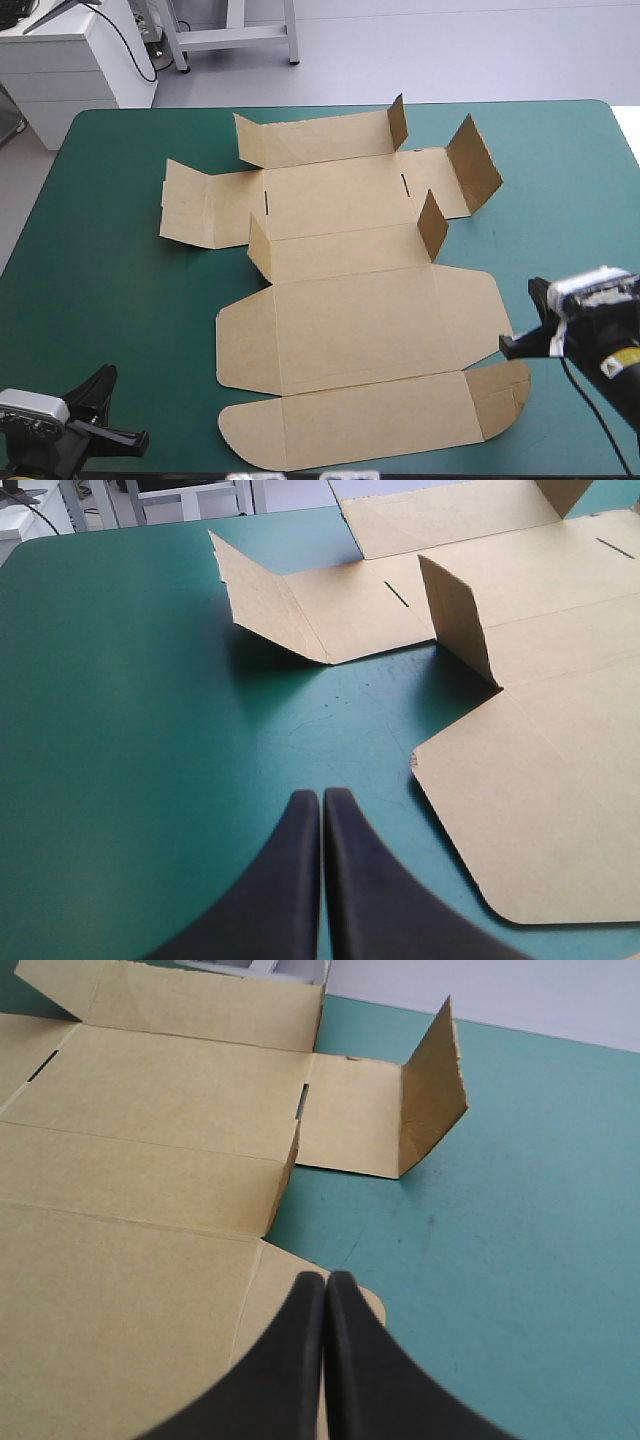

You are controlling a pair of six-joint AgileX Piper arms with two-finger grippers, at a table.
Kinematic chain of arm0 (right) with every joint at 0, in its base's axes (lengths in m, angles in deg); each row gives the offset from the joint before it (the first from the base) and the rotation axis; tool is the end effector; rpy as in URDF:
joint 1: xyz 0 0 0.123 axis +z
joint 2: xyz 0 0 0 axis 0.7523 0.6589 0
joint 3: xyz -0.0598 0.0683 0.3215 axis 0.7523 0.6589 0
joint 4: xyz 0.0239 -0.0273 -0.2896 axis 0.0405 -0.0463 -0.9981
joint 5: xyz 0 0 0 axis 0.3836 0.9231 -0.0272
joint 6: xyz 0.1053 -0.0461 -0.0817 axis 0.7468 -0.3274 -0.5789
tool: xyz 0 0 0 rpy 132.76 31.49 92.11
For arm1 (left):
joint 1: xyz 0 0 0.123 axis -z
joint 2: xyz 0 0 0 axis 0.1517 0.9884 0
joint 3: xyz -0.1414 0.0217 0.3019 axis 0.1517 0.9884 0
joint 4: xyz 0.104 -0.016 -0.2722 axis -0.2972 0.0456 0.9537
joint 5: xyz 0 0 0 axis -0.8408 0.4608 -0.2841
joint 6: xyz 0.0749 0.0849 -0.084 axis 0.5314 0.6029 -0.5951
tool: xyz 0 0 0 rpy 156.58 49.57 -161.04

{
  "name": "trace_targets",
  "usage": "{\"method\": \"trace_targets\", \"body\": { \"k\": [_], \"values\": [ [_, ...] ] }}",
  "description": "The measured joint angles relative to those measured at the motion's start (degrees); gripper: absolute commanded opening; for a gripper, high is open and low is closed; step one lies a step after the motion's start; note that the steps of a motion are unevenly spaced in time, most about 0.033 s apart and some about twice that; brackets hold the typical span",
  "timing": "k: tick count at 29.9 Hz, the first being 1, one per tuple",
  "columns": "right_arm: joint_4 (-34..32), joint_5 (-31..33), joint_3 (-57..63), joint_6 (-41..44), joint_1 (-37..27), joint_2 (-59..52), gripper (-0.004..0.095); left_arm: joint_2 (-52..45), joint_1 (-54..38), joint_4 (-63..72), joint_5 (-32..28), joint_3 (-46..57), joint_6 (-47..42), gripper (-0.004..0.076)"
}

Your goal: Fold the box

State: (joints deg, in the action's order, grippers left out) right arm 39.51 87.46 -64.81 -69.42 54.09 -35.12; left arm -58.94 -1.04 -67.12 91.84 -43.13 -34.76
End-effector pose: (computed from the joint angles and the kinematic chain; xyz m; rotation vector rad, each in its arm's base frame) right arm 0.1471 0.0328 0.3674 -0.2901 1.9282 0.1172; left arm 0.0454 -0.0129 0.2760 0.1904 1.8497 -0.1118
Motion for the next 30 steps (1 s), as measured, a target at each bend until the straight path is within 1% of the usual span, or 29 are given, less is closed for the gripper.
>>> {"method": "trace_targets", "body": {
  "k": [5, 13, 18, 24, 25, 28, 30],
  "values": [
    [1.96, 5.61, -11.88, -1.10, 0.00, 16.29, -0.0020, 0.00, 0.00, 0.00, 0.00, 0.00, 0.00, -0.0008],
    [6.30, 19.58, -32.43, -1.65, 0.00, 40.29, -0.0021, 0.00, 0.00, 0.00, 0.00, 0.00, 0.00, -0.0008],
    [7.84, 26.26, -42.83, -1.71, 0.00, 51.36, -0.0019, 0.00, 0.00, 0.00, 0.00, 0.00, 0.00, -0.0008],
    [9.22, 33.07, -53.09, -3.18, 0.00, 61.09, -0.0008, 0.00, 0.00, 0.00, 0.00, 0.00, 0.00, -0.0008],
    [9.31, 33.79, -54.28, -3.36, 0.00, 62.57, 0.0001, 0.00, 0.00, 0.00, 0.00, 0.00, 0.00, -0.0008],
    [9.55, 34.62, -57.61, -3.56, 0.00, 66.33, 0.0071, 0.00, 0.00, 0.00, 0.00, 0.00, 0.00, -0.0008],
    [9.60, 34.69, -59.15, -3.57, 0.00, 68.38, 0.0153, 0.00, 0.00, 0.00, 0.00, 0.00, 0.00, -0.0008]
  ]
}}
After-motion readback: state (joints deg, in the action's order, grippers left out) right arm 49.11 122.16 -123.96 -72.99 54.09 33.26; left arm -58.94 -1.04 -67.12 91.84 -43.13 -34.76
